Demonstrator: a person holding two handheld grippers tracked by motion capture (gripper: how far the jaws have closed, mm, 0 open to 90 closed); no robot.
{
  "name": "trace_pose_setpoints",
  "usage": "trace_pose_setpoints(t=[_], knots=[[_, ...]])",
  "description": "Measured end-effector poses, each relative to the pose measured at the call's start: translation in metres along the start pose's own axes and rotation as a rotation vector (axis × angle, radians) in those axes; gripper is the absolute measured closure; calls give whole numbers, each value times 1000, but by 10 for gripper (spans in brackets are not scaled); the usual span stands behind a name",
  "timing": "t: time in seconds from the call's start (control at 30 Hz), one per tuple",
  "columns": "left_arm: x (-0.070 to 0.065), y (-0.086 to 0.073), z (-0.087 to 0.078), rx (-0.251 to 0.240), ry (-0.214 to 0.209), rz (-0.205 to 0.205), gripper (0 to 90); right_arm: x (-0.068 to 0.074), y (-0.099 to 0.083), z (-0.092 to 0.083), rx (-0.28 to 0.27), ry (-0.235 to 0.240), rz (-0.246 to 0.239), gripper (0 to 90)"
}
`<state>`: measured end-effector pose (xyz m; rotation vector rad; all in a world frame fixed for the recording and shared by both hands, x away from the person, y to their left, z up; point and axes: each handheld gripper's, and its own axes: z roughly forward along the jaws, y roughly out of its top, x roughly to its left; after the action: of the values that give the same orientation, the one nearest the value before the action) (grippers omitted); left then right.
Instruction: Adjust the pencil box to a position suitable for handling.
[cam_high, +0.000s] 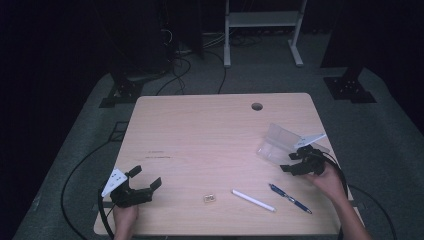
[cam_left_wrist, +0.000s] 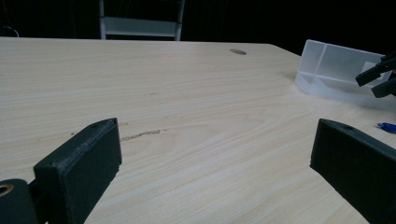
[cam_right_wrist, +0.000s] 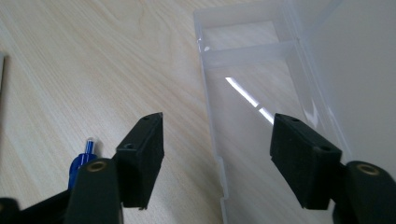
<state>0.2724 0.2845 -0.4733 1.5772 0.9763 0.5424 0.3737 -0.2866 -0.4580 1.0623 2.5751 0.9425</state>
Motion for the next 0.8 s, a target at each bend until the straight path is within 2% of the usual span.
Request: trace_pose_setpoints(t=[0.03,0.27,0.37,0.4,0.43,0.6,0.63,0.8], knots=[[0,0,0,1,0,0,11,-1,0,2,11,0,-1,401],[0,0,0,1,0,0,11,-3,0,7,61,-6,-5,452],[0,0,0,0,-1,-1,11,-1,0,10,93,-22,-44,539],[0,0,0,0,-1,-1,11,-1,0,10,93,-22,-44,539],[0,0,0,0,-2,0,11,0,0,12,111,-28,-67,567],[0,0,0,0,-2,-1,11,2,1,13,126,-25,-80,624],[0,0,0,0,-2,-1,11,1,0,14,134,-23,-86,664],[0,0,0,-1,-2,-1,11,0,0,15,139,-28,-93,698]])
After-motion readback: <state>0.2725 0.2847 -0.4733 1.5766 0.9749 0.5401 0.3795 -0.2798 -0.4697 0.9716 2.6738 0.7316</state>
